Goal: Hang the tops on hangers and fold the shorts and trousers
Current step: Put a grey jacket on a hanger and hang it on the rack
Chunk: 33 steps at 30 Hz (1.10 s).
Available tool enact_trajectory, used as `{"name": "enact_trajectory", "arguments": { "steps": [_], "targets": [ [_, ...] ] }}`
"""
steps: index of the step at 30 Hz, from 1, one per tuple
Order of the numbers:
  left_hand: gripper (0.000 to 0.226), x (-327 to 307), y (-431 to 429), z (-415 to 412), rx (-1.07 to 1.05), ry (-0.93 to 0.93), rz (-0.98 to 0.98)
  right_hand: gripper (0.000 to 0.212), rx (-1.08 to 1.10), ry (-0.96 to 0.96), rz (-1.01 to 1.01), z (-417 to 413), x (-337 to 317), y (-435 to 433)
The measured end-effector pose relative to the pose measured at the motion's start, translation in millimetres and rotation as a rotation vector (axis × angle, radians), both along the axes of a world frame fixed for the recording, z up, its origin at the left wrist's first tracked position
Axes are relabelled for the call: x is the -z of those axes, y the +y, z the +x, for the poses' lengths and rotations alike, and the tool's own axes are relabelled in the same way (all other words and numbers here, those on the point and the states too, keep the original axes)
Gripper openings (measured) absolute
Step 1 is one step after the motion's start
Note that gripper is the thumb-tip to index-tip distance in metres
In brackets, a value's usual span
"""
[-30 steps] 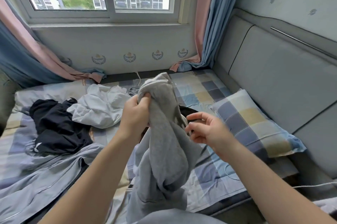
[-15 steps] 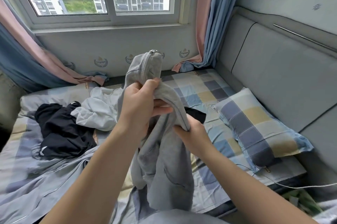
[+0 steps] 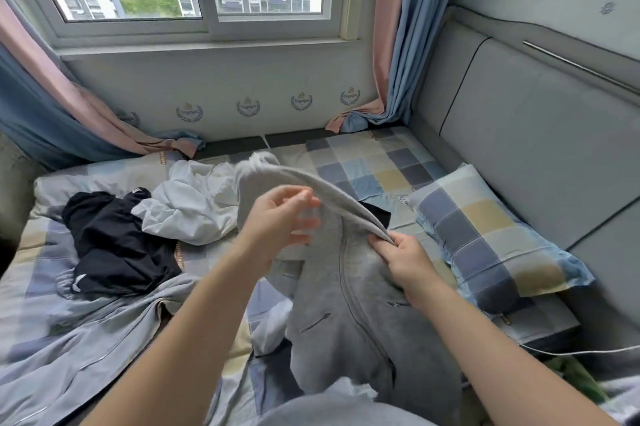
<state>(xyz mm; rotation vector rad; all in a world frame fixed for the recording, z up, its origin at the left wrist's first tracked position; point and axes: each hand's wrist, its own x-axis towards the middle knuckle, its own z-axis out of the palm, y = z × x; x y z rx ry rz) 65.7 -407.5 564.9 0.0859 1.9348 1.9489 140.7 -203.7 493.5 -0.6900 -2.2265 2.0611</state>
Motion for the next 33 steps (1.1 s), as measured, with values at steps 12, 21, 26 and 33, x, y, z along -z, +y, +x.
{"name": "enact_trajectory", "arguments": {
  "steps": [12,21,26,33],
  "targets": [
    [0.058,106,19,37,0.633,-0.046,-0.403,0.032,0.156,0.017,-0.291,-1,-34,2],
    [0.027,122,12,24,0.474,0.293,-0.435,0.024,0.262,0.148,-0.209,-14,-66,32],
    [0.035,101,7,9,0.262,0.261,-0.358,0.009,0.263,0.153,0.079,-20,-58,47],
    [0.020,78,-6,-11,-0.277,-0.158,-0.171,0.014,-0.022,0.039,0.048,1,-45,9]
  ]
}}
